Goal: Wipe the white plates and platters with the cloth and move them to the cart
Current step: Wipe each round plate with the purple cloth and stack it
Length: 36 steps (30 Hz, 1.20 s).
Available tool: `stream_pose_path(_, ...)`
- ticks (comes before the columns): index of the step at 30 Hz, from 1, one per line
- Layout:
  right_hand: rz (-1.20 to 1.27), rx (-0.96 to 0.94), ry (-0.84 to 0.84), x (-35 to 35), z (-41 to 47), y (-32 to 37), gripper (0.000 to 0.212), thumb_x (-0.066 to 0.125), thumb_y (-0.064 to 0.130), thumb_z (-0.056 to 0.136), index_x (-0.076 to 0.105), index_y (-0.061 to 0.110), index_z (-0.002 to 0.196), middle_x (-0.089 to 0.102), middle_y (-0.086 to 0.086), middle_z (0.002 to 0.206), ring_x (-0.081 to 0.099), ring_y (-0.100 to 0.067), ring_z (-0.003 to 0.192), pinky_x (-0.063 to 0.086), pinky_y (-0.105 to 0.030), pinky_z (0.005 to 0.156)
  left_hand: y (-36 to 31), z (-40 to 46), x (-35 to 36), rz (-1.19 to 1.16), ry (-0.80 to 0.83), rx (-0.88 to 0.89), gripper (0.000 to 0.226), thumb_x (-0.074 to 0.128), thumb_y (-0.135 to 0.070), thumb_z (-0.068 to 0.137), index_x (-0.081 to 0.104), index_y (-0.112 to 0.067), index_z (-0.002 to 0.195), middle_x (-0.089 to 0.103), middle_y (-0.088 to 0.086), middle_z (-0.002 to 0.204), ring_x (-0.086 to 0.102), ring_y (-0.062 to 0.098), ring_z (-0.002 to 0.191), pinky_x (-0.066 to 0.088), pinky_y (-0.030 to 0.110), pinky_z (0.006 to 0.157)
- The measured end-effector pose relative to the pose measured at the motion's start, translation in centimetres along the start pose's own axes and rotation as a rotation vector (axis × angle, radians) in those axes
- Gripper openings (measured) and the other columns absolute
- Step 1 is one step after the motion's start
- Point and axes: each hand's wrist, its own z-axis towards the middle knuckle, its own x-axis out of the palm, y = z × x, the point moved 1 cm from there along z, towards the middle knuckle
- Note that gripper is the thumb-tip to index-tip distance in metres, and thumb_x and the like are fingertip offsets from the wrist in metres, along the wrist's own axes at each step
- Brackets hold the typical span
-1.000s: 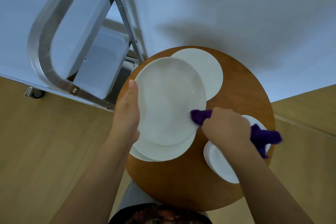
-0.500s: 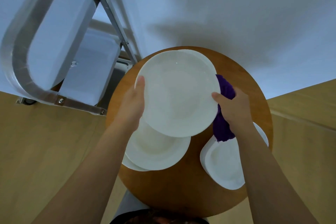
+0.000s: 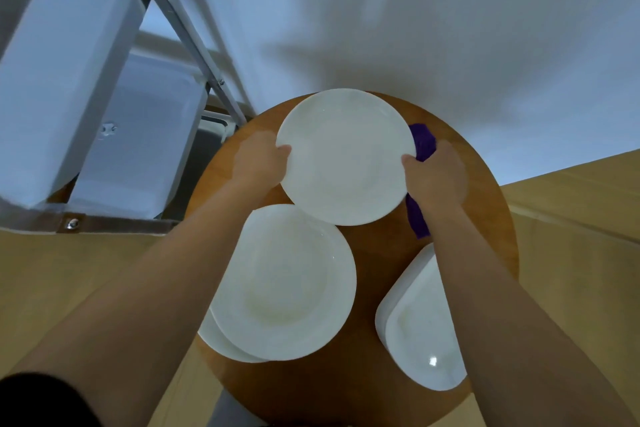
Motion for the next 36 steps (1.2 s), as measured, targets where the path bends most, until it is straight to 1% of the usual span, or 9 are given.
stream_pose_path(5, -0.031, 0.013, -0.035, 1.1, 0.3, 0.0, 0.036, 0.056, 0.031, 0.091, 0.047, 0.011, 0.119, 0.059, -0.008, 0.113, 0.054, -0.02, 0.094, 0.04, -0.029, 0.072, -0.2, 1.2, 0.7, 0.217, -0.057, 0.08, 0.04, 0.039, -0.035, 0.1, 0.054, -0.004, 0.12, 0.06, 0.015, 0.115, 0.059, 0.028, 0.102, 0.045, 0.031, 0.082)
stream_pose_path(12, 0.01, -0.001, -0.058, 1.3, 0.6, -0.3, 0.039, 0.055, 0.037, 0.092, 0.048, 0.012, 0.12, 0.058, -0.005, 0.11, 0.057, -0.021, 0.1, 0.041, -0.027, 0.071, 0.9, 2.1, 1.4, 0.375, -0.069, 0.113, 0.04, 0.036, -0.04, 0.1, 0.056, -0.008, 0.111, 0.064, 0.012, 0.099, 0.062, 0.024, 0.085, 0.047, 0.03, 0.069)
stream_pose_path(14, 0.06, 0.013, -0.083, 1.2, 0.4, -0.5, 0.038, 0.056, 0.037, 0.092, 0.049, 0.012, 0.12, 0.058, -0.003, 0.107, 0.058, -0.022, 0.101, 0.046, -0.029, 0.074, 1.1, 2.1, 1.4, 0.392, -0.069, 0.107, 0.039, 0.036, -0.04, 0.1, 0.056, -0.008, 0.109, 0.063, 0.011, 0.095, 0.061, 0.023, 0.08, 0.048, 0.03, 0.067)
stream_pose_path(17, 0.155, 0.059, -0.152, 0.5, -0.1, -0.6, 0.04, 0.055, 0.036, 0.092, 0.048, 0.014, 0.125, 0.058, -0.004, 0.12, 0.057, -0.021, 0.107, 0.05, -0.03, 0.083, 1.2, 2.3, 1.4, 0.385, -0.042, 0.114, 0.037, 0.036, -0.039, 0.1, 0.055, -0.009, 0.11, 0.063, 0.011, 0.096, 0.058, 0.021, 0.079, 0.045, 0.029, 0.068)
stream_pose_path(22, 0.413, 0.004, -0.278, -1.5, -1.6, 0.1, 0.038, 0.058, 0.034, 0.091, 0.049, 0.016, 0.124, 0.06, 0.001, 0.115, 0.058, -0.011, 0.097, 0.04, -0.003, 0.062, 1.2, 1.6, 0.8, 0.358, 0.094, 0.121, 0.042, 0.032, -0.042, 0.1, 0.054, -0.01, 0.117, 0.062, 0.009, 0.105, 0.06, 0.024, 0.094, 0.049, 0.035, 0.08)
stream_pose_path(24, 0.499, -0.08, -0.243, -1.8, -3.1, 0.8, 0.032, 0.061, 0.033, 0.089, 0.051, 0.019, 0.117, 0.06, 0.008, 0.102, 0.059, -0.006, 0.083, 0.042, -0.001, 0.057, 1.9, 0.2, 0.5, 0.281, 0.107, 0.087, 0.051, 0.028, -0.049, 0.099, 0.058, -0.01, 0.108, 0.063, 0.006, 0.097, 0.061, 0.022, 0.088, 0.05, 0.035, 0.079)
stream_pose_path(27, 0.558, -0.184, -0.132, -1.2, -5.5, 1.4, 0.023, 0.064, 0.029, 0.088, 0.049, 0.026, 0.104, 0.055, 0.021, 0.085, 0.059, 0.0, 0.074, 0.045, -0.003, 0.057, 4.2, -3.8, 0.5, 0.236, -0.006, 0.1, 0.046, 0.036, -0.049, 0.097, 0.06, -0.01, 0.098, 0.06, 0.004, 0.088, 0.056, 0.017, 0.08, 0.046, 0.029, 0.072)
stream_pose_path(31, 0.545, -0.228, 0.023, 1.3, -8.4, 1.2, 0.027, 0.064, 0.027, 0.088, 0.055, 0.017, 0.111, 0.056, 0.016, 0.089, 0.057, -0.002, 0.078, 0.043, 0.0, 0.059, 8.4, -11.0, 1.2, 0.135, -0.13, 0.029, 0.045, 0.054, -0.043, 0.09, 0.053, -0.016, 0.126, 0.056, 0.007, 0.12, 0.051, 0.023, 0.108, 0.042, 0.034, 0.088)
stream_pose_path(36, 0.519, -0.271, 0.105, 3.7, -12.1, 0.6, 0.023, 0.063, 0.028, 0.088, 0.053, 0.022, 0.108, 0.049, 0.029, 0.083, 0.057, 0.009, 0.076, 0.038, 0.004, 0.058, 12.1, -15.2, 2.0, -0.011, -0.104, -0.2, 0.051, 0.06, -0.033, 0.088, 0.045, -0.01, 0.132, 0.052, 0.012, 0.125, 0.051, 0.026, 0.111, 0.046, 0.043, 0.091)
